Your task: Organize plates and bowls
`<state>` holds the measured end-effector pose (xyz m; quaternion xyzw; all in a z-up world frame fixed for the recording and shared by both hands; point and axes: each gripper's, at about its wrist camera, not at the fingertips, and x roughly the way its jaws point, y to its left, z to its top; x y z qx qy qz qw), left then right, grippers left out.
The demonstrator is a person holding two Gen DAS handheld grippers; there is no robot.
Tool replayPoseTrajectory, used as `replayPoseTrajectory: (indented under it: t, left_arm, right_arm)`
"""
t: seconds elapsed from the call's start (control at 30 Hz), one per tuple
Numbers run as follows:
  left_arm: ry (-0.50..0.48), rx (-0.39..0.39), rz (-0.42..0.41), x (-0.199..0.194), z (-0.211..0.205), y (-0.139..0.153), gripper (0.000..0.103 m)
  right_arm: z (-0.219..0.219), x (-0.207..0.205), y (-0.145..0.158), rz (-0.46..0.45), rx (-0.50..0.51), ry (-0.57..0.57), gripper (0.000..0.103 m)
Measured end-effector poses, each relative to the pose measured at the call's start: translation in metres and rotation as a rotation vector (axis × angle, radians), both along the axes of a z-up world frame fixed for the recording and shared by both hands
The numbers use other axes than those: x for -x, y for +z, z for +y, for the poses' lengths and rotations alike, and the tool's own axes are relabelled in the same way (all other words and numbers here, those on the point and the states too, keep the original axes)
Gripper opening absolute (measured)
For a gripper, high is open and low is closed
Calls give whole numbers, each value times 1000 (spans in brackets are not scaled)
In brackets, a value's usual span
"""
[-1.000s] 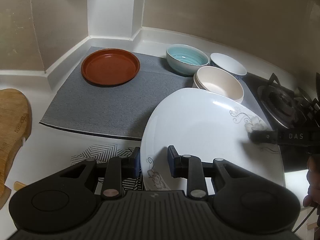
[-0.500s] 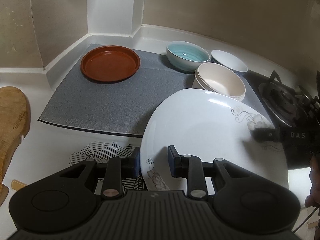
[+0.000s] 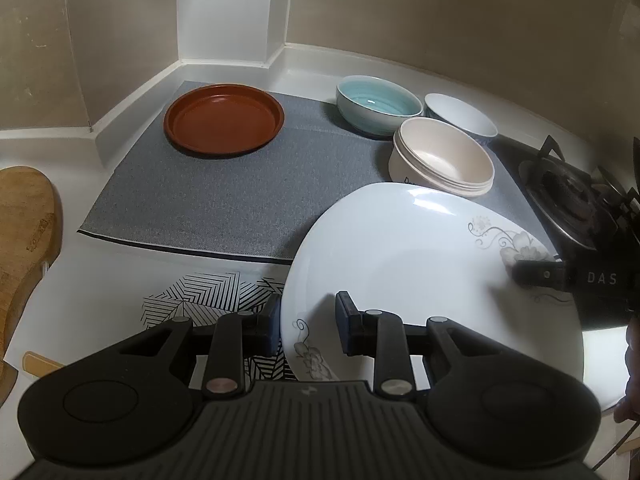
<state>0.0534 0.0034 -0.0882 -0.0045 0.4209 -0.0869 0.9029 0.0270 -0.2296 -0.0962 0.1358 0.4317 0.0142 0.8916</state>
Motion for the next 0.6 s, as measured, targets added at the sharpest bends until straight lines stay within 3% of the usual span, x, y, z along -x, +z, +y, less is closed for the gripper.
replayPoseTrajectory:
  t: [0.6]
  left_arm:
    - [-4, 3, 11, 2, -1, -2, 32]
  right_arm:
    - [3, 8, 0, 9, 16, -21, 29]
